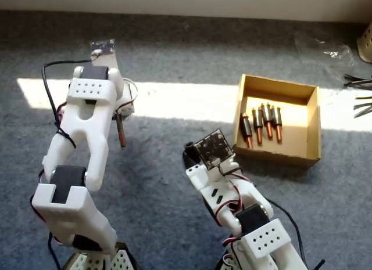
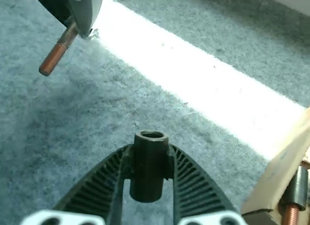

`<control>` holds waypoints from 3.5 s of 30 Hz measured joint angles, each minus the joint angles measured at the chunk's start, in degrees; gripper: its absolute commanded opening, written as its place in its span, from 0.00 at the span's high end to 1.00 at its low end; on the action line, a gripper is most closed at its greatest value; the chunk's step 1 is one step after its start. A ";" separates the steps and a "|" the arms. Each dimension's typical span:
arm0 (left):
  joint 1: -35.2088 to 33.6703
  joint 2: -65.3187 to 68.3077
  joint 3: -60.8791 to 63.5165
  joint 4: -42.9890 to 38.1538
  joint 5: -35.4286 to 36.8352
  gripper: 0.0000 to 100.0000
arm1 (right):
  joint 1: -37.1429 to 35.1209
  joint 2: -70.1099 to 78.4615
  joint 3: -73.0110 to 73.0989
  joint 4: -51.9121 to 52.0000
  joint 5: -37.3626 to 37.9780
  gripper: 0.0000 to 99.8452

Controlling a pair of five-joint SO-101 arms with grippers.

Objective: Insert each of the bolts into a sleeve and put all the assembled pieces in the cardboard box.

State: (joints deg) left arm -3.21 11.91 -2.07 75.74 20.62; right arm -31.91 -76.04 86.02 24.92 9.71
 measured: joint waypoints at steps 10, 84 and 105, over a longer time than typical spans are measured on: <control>3.25 0.00 -9.05 0.35 -7.03 1.00 | 0.00 0.00 3.87 -8.79 -0.62 1.00; 27.34 -85.10 62.07 -48.18 -10.20 1.00 | -5.98 -0.26 9.32 -33.32 -3.25 1.00; 23.56 -85.10 62.07 -53.63 -10.20 1.00 | -5.98 -0.26 5.27 -33.41 -3.25 1.00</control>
State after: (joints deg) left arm 20.35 -73.19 60.00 22.11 10.42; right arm -37.89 -76.31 91.30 -8.48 6.46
